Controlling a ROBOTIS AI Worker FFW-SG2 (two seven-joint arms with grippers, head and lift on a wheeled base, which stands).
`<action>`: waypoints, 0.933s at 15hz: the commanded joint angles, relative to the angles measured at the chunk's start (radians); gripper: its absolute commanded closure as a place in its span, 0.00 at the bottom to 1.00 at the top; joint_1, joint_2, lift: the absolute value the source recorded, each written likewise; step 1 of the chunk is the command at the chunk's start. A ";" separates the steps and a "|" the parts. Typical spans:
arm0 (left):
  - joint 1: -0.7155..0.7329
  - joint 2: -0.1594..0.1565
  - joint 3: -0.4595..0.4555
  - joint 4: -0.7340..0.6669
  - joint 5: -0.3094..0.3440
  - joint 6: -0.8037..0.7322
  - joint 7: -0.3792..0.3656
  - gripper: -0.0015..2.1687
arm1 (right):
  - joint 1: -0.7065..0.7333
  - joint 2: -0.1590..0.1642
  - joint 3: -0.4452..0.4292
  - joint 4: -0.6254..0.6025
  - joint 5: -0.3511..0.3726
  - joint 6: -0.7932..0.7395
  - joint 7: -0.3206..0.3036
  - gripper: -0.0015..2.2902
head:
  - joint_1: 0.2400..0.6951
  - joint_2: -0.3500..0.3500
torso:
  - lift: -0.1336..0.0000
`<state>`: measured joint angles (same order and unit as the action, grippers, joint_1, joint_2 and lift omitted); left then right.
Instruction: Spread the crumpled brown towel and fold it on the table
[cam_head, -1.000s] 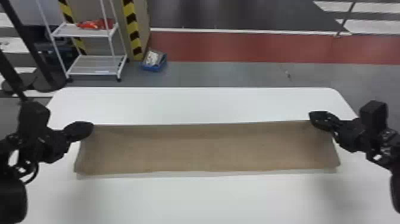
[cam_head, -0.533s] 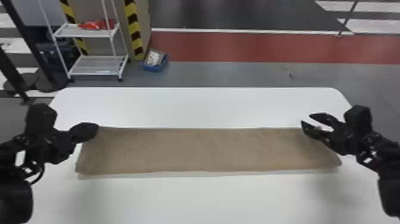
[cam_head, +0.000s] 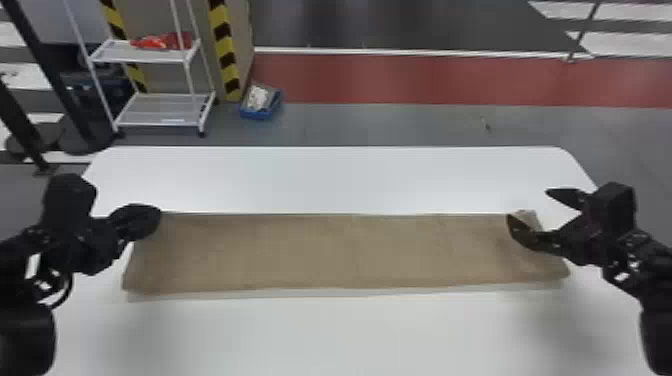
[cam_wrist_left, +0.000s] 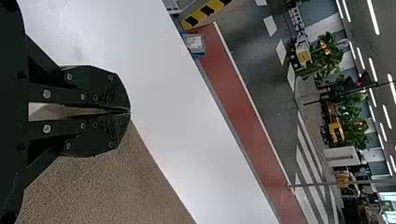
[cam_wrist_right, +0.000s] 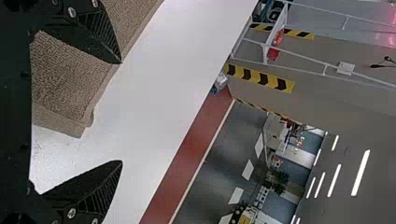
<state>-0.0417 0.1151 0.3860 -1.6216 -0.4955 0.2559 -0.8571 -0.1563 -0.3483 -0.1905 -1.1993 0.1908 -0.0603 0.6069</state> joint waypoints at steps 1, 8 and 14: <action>0.017 -0.008 -0.001 -0.009 0.005 -0.005 0.058 0.00 | 0.012 -0.001 -0.007 -0.008 -0.007 -0.002 0.001 0.03 | 1.00 0.47 | 0.07; 0.045 -0.011 0.005 -0.061 0.006 -0.011 0.055 0.01 | 0.020 -0.006 -0.014 -0.020 -0.033 0.001 0.001 0.03 | 1.00 0.48 | 0.07; 0.049 -0.011 0.007 -0.061 0.006 -0.011 0.052 0.02 | 0.023 -0.009 -0.018 -0.022 -0.067 0.053 0.007 0.03 | 1.00 0.47 | 0.07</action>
<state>0.0050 0.1042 0.3921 -1.6828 -0.4893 0.2449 -0.8054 -0.1344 -0.3577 -0.2080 -1.2196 0.1252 -0.0114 0.6137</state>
